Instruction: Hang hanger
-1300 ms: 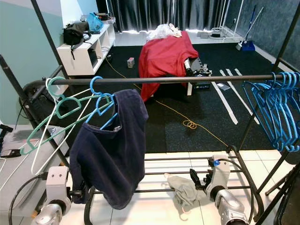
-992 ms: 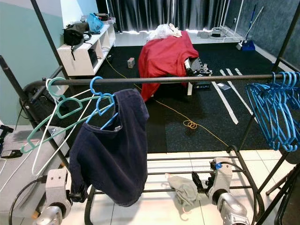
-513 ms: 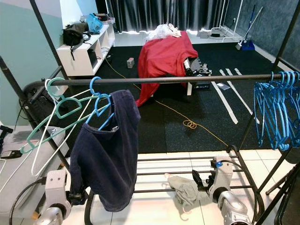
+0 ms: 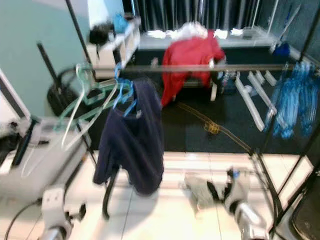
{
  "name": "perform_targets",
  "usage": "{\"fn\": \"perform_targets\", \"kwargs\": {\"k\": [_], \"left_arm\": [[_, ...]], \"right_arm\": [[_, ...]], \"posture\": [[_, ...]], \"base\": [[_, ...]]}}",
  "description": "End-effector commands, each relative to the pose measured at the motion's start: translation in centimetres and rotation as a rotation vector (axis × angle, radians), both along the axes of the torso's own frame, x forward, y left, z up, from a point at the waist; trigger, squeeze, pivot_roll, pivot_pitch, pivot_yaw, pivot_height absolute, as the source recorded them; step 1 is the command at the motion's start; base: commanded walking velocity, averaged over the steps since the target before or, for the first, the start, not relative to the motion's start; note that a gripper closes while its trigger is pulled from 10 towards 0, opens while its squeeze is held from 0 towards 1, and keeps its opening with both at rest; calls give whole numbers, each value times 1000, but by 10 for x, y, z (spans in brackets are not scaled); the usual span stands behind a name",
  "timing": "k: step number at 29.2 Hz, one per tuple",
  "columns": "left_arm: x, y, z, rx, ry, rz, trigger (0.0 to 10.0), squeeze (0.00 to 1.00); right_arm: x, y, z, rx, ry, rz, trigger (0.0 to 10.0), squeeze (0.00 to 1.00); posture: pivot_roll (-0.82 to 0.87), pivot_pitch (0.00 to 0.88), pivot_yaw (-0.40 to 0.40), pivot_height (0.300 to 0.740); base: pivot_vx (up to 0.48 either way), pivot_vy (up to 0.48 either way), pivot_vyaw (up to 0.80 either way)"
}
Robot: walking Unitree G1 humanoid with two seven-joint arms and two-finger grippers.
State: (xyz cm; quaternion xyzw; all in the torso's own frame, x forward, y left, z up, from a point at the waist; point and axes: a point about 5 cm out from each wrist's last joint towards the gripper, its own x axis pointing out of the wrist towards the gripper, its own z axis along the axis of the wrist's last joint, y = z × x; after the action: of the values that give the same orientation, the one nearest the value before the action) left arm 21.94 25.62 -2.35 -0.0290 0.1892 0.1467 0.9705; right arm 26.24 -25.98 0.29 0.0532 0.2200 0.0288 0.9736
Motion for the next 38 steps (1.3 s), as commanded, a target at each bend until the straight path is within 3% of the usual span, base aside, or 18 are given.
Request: {"fn": "perform_targets", "kwargs": {"k": [1,4,6,8,9,14,15,16,17,20,22,24,26,31,34,38], "left_arm": [[-2,14,8,20,-42,28,10000,0],[-3,19,15,25,-85,18,10000,0],[8,14,48,80,-193,-26,10000,0],[8,14,48,80,-193,-26,10000,0],[20,-2,82,84,-298,-60,10000,0],[26,-10,93,72,-340,-71,10000,0],[37,-22,101,52,-373,-87,10000,0],[37,-22,101,52,-373,-87,10000,0],[49,-38,101,34,-375,-131,10000,0],[49,-38,101,34,-375,-131,10000,0],[62,-60,89,93,-324,-198,10000,0],[62,-60,89,93,-324,-198,10000,0],[63,-62,86,98,-313,-213,10000,0],[62,-61,87,73,-328,-217,10000,0],[61,-61,95,49,-360,-274,10000,0],[62,-56,97,48,-363,-281,10000,0]], "right_arm": [[0,1,-2,-14,20,-14,10000,0],[5,-3,4,-35,3,-21,10000,0],[30,-8,35,-48,-110,-9,10000,0],[30,-8,35,-48,-110,-9,10000,0],[51,1,66,-42,-230,35,10000,0],[57,11,77,-35,-278,70,10000,0],[61,29,88,-76,-332,134,10000,0],[61,29,88,-76,-332,134,10000,0],[66,42,99,-80,-380,156,10000,0],[66,42,99,-80,-380,156,10000,0],[65,62,91,-78,-370,204,10000,0],[65,62,91,-78,-370,204,10000,0],[56,77,62,-112,-284,264,10000,0],[55,79,56,-125,-263,282,10000,0],[60,73,58,-157,-251,280,10000,0],[56,71,52,-118,-214,267,10000,0]], "posture": [[-19,0,-8,740],[-17,0,-12,740],[-43,0,-17,740],[-43,0,-17,740],[-58,0,-19,740],[-62,0,-17,740],[-73,0,-11,740],[-73,0,-11,740],[-86,0,-2,740],[-86,0,-2,740],[-103,0,-4,740],[-103,0,-4,740],[-79,0,-12,740],[-82,0,-8,740],[-75,0,-12,740],[-82,0,-6,740]], "base": [[0,0,0],[0,0,0],[0,-240,0],[0,-480,0],[0,-480,0],[0,-480,0],[0,0,0],[0,0,0],[0,0,0],[0,0,0],[0,0,0],[0,0,0],[152,0,0],[373,0,0],[480,0,0],[480,0,0]]}}
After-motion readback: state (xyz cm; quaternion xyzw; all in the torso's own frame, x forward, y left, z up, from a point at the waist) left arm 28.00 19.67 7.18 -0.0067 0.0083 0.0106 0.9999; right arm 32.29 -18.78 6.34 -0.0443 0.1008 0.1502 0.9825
